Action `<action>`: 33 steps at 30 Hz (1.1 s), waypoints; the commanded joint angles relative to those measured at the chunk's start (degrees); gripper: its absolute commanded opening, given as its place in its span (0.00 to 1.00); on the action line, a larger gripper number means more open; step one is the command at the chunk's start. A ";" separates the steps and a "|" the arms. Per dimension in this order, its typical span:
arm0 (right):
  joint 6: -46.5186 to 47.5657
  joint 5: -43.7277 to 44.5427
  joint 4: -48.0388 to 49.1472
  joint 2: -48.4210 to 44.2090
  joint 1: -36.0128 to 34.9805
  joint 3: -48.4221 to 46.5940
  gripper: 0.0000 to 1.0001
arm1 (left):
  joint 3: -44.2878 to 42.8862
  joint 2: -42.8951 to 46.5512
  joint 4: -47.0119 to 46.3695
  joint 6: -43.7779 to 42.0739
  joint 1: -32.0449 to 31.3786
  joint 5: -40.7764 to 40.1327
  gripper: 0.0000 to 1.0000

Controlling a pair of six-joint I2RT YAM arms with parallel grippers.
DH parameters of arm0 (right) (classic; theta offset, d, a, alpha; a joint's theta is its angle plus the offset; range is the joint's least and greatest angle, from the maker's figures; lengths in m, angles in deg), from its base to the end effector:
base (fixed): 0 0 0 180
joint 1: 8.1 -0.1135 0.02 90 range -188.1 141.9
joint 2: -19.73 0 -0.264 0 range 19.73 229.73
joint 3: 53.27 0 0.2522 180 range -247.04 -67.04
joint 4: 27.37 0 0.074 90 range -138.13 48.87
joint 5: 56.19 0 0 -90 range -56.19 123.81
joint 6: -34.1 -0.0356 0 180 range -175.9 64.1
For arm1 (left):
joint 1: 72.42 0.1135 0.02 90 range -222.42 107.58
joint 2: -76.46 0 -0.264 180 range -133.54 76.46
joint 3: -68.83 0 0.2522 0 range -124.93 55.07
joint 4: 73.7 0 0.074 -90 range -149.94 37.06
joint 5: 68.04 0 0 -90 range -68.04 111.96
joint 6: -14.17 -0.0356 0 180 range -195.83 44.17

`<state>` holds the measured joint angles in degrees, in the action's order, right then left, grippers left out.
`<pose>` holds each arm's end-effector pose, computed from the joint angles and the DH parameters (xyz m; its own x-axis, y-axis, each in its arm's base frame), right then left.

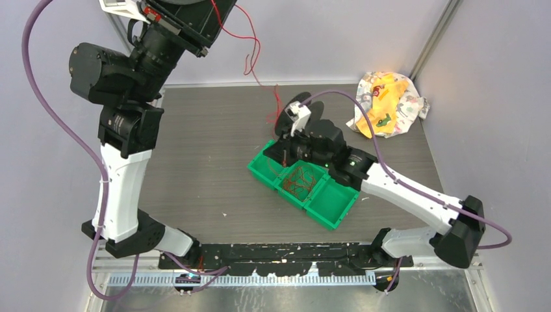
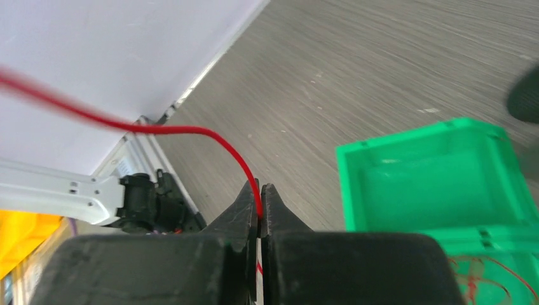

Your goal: Wrap the cables

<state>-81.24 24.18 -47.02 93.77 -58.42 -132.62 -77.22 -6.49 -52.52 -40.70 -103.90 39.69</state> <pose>0.1897 0.2379 0.3636 -0.5120 0.0438 -0.8579 -0.7116 0.5378 0.4521 0.1495 -0.1043 0.6725 0.0686 -0.6847 -0.7256 0.8927 0.3668 -0.2618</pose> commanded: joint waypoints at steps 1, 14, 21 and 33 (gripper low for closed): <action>1.83 10.43 -1.96 -8.57 1.70 5.82 0.01 | -0.84 2.44 -0.34 -2.91 -0.14 -1.94 0.01; -3.51 12.81 -11.32 -21.08 18.03 19.96 0.01 | 2.25 7.95 1.82 -13.68 -0.09 -10.32 0.01; -6.36 13.45 -12.33 -17.10 22.00 21.96 0.01 | 2.69 10.69 2.56 -18.44 -0.16 -13.99 0.01; -10.05 12.76 -11.78 -13.47 28.14 24.22 0.00 | 2.78 14.54 4.28 -25.35 -0.15 -20.16 0.00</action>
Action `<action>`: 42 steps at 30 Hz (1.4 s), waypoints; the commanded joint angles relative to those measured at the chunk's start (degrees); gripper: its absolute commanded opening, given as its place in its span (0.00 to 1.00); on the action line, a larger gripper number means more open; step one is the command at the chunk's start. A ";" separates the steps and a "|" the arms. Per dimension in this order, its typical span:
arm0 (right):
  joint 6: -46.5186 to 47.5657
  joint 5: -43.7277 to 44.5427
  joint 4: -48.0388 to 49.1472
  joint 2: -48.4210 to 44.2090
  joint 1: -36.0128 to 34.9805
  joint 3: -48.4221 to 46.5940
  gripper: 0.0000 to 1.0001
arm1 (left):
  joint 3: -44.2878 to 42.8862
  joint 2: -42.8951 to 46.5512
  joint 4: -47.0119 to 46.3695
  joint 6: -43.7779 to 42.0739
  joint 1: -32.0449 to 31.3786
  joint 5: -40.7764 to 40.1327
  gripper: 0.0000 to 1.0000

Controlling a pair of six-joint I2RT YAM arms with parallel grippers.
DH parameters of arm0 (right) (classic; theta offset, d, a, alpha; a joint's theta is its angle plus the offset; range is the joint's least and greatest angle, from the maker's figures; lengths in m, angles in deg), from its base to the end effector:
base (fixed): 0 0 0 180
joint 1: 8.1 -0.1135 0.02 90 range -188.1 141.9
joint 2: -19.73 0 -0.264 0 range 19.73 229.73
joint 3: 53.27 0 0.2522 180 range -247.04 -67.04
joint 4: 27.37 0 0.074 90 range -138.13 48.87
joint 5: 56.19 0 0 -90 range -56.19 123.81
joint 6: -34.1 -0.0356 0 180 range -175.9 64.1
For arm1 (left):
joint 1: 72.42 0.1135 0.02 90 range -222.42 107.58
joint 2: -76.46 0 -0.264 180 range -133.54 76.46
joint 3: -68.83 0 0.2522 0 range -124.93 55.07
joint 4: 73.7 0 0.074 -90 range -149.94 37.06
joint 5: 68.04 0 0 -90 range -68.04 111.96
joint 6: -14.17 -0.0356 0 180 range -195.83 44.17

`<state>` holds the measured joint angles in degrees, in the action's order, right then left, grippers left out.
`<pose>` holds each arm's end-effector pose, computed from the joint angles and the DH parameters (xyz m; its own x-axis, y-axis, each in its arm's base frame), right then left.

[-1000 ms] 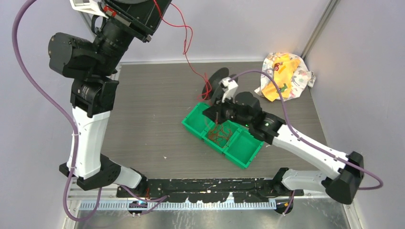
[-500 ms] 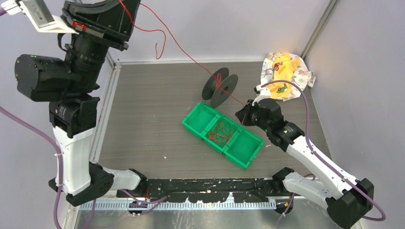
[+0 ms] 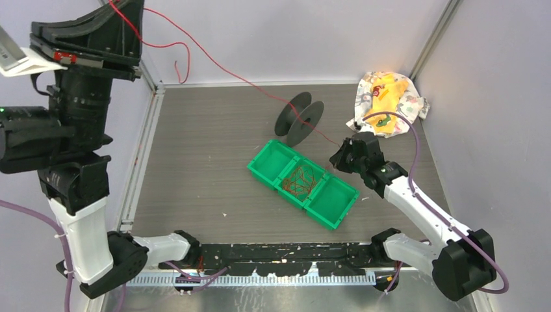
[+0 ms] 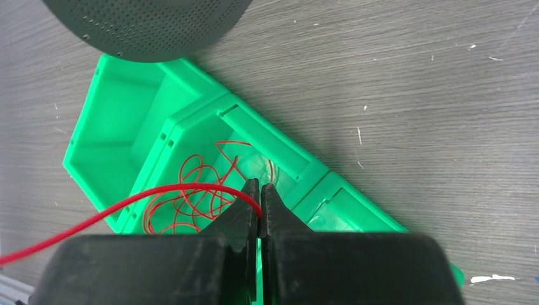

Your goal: Wrap the cables

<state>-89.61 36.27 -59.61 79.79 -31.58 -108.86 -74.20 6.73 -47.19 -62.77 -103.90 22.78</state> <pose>0.2093 0.0892 0.2571 -0.6595 0.3181 -0.6811 -0.0006 0.9059 0.4236 0.0646 -0.0401 0.6826 0.4856 -0.5623 -0.6693 0.6572 0.7397 -0.1446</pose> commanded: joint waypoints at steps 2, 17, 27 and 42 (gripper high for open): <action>-1.87 0.72 0.73 0.84 1.87 0.59 0.00 | -0.17 1.69 -1.21 -4.16 -0.16 -3.61 0.01; -0.36 -4.32 -1.26 0.04 2.77 -8.92 0.00 | -1.58 0.15 2.70 -7.39 -0.16 -7.17 0.01; 0.76 -19.30 -6.19 4.80 2.77 -41.70 0.00 | 1.24 -0.37 2.07 -5.33 -0.13 -6.48 0.01; -9.88 -27.93 4.46 14.26 2.75 -62.80 0.01 | 1.91 -2.24 3.59 -3.26 -0.15 -5.70 0.01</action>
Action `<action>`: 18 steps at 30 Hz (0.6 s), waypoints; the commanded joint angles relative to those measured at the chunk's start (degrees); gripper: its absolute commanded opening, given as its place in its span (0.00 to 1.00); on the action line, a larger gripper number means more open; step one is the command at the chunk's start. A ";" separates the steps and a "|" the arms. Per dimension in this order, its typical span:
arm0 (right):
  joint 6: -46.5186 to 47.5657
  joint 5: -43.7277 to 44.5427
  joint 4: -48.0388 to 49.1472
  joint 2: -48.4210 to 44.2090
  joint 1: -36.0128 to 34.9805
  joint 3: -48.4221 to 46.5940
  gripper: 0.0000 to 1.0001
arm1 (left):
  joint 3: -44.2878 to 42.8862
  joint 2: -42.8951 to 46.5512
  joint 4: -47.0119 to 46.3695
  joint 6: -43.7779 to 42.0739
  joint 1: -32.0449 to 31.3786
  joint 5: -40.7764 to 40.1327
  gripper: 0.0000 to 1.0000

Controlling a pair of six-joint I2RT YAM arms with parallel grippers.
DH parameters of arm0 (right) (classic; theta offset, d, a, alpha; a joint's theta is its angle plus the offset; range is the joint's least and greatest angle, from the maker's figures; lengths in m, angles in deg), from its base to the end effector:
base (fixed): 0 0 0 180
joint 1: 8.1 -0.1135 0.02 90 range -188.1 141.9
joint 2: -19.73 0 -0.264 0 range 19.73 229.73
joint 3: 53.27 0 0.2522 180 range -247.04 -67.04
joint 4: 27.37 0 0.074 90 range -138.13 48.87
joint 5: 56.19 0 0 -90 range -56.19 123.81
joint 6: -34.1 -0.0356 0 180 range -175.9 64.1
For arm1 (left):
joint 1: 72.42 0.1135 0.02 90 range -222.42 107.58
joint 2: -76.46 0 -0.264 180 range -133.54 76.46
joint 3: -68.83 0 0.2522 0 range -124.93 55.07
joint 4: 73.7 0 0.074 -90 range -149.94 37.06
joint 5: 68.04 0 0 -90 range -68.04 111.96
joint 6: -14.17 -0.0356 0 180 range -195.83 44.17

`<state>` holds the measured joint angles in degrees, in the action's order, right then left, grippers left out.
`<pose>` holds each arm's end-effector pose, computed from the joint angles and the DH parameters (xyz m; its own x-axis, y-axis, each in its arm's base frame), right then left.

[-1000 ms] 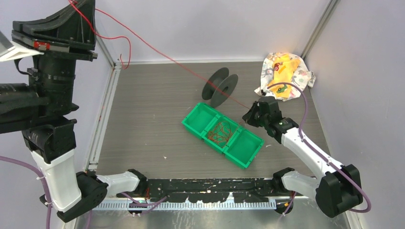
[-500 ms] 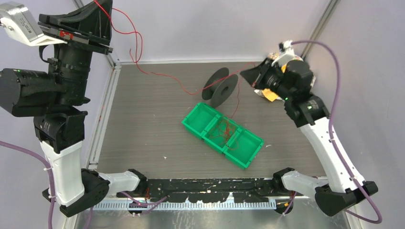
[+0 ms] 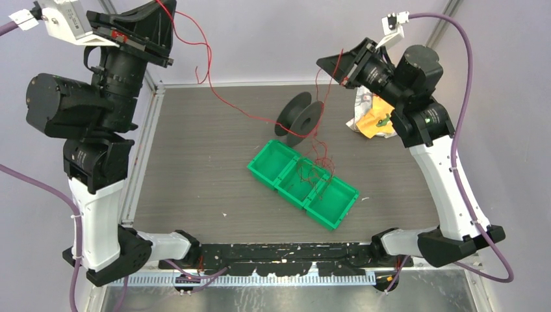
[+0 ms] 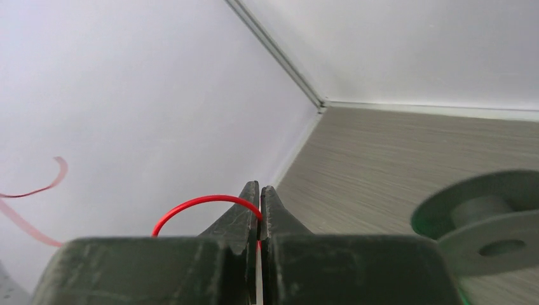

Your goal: Wrap the cables

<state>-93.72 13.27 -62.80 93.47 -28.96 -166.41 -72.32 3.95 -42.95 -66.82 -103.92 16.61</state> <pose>0.2273 0.1000 0.5345 -0.3539 0.4796 -0.8029 -0.5614 0.5777 0.5925 0.1031 -0.0593 0.6674 0.4455 -0.4559 -0.7705 0.5338 0.8262 -0.1801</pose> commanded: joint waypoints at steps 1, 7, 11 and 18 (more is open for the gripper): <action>-6.90 -5.54 8.76 0.92 -0.07 -5.91 0.01 | 0.10 0.57 -0.62 0.82 -0.04 0.37 0.00; -6.71 -6.31 9.18 4.29 -6.60 -13.85 0.01 | 1.42 1.34 -1.32 0.61 -0.13 -0.32 0.01; -7.77 -7.75 8.91 5.86 -10.32 -20.74 0.01 | 1.62 1.95 -1.49 -0.06 -0.13 -1.07 0.01; -0.66 -0.53 2.80 2.75 -10.84 -14.54 0.01 | 3.05 3.24 -2.80 -1.46 -0.11 -2.39 0.01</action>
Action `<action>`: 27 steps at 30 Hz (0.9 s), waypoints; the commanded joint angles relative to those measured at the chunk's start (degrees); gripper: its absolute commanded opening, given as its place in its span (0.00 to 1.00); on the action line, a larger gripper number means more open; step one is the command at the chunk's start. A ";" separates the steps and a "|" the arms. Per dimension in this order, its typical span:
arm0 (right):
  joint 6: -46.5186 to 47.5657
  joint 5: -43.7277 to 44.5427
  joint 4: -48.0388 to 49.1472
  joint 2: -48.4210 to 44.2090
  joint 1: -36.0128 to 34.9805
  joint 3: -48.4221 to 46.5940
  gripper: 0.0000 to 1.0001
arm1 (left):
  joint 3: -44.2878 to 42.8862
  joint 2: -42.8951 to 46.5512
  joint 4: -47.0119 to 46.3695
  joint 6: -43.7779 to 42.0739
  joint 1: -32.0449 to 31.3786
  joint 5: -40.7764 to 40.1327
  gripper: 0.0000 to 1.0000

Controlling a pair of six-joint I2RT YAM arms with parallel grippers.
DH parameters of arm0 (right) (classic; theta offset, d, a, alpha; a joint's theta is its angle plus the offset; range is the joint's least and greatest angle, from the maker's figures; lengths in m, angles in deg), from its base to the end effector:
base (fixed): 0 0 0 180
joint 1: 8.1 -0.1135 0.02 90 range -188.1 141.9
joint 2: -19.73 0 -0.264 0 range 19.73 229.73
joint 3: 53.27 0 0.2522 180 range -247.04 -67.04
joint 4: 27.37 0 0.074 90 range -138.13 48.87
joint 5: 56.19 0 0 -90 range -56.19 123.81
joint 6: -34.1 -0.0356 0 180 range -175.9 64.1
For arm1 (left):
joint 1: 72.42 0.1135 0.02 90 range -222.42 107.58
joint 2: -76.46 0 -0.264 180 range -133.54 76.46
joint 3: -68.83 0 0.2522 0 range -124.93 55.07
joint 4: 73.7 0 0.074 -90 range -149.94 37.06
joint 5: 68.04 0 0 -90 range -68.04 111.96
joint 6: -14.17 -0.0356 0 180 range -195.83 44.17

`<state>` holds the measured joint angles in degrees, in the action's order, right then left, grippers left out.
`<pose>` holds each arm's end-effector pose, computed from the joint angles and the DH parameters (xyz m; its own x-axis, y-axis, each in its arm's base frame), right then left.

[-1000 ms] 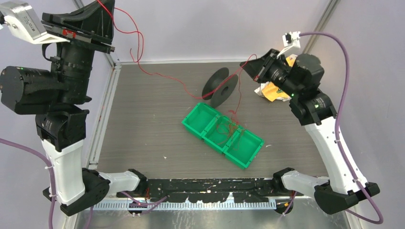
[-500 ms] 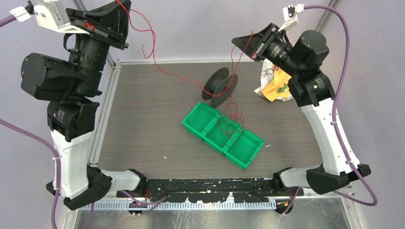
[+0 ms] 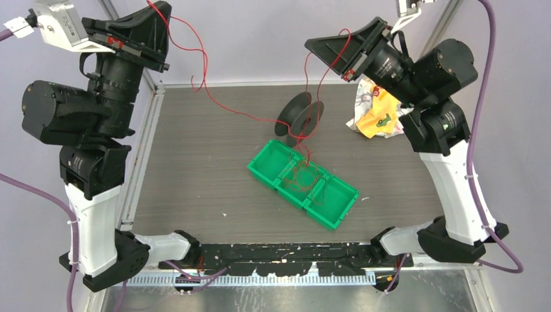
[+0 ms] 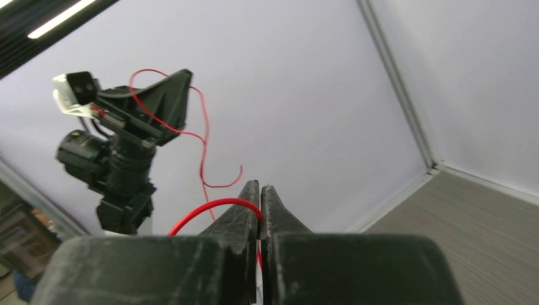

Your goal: Wrap the cables

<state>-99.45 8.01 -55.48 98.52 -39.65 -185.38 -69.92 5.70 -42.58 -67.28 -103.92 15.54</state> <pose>0.1753 0.1258 0.6199 -0.2927 0.5482 -0.7835 -0.8347 0.2532 0.4890 0.1002 -0.0567 0.6622 0.4400 -0.4429 -0.7811 0.5141 0.8375 -0.1853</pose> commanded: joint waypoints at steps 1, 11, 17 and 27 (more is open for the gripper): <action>6.50 6.57 -7.11 -2.77 -0.12 8.62 0.01 | 0.82 1.44 -3.10 -1.00 -0.13 -1.28 0.00; 7.91 11.44 -21.61 -5.28 -0.61 32.23 0.01 | 4.39 -2.21 -1.47 5.58 -0.12 3.65 0.01; 11.23 11.76 -29.06 -7.67 -0.67 14.50 0.01 | 6.19 -3.20 -2.96 6.96 -0.12 3.95 0.01; 13.34 14.69 -34.65 -11.23 -0.63 25.73 0.01 | 6.17 -5.40 -2.78 7.59 -0.07 4.56 0.01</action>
<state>-88.08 21.08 -83.50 82.19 -40.04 -166.98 -62.77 -0.16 -42.58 -60.70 -103.92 19.06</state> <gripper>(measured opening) 0.031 0.017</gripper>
